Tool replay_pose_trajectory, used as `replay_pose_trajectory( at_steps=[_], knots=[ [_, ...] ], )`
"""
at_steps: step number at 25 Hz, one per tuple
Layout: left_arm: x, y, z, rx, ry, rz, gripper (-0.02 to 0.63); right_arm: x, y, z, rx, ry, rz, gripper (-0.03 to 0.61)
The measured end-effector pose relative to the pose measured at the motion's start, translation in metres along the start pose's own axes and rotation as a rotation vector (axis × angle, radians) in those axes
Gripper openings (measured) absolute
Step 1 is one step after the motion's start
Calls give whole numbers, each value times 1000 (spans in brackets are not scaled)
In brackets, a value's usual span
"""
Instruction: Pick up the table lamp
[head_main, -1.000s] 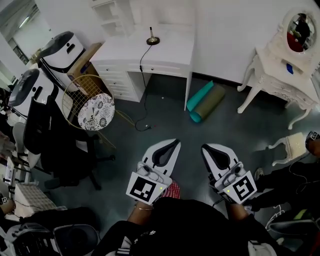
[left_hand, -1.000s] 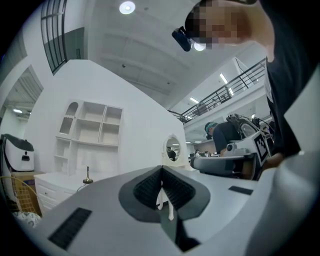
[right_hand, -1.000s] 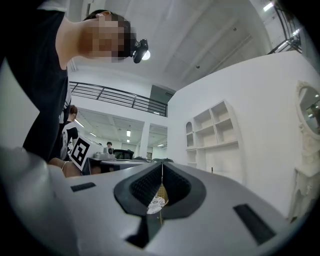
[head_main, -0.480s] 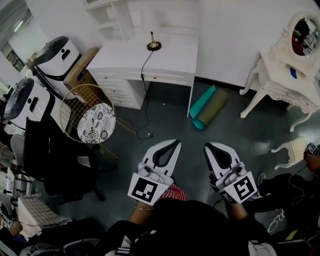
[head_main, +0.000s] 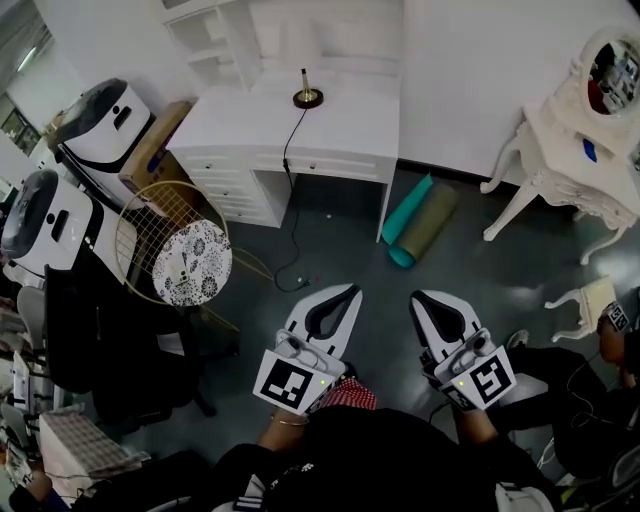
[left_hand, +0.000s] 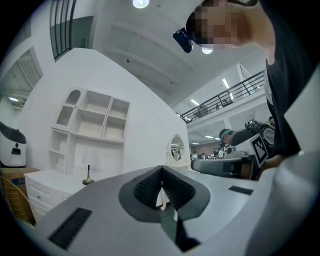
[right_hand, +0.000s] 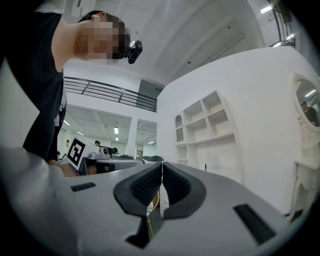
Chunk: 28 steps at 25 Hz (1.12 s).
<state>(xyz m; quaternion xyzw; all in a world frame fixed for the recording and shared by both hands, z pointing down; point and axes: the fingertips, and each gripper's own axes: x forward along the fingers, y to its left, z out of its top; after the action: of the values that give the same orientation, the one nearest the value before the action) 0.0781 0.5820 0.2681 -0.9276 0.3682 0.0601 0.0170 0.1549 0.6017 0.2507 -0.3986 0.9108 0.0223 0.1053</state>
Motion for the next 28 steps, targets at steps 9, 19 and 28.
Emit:
replay_pose_trajectory(
  at_steps=[9, 19, 28],
  knots=[
    [-6, 31, -5, 10, -6, -7, 12, 34, 8, -8, -9, 8, -1, 15],
    [-7, 59, -6, 14, -31, -10, 12, 50, -1, -24, -47, 48, -45, 15],
    [-6, 83, -8, 6, -15, -8, 12, 73, -5, -26, -23, 38, -42, 15]
  ],
)
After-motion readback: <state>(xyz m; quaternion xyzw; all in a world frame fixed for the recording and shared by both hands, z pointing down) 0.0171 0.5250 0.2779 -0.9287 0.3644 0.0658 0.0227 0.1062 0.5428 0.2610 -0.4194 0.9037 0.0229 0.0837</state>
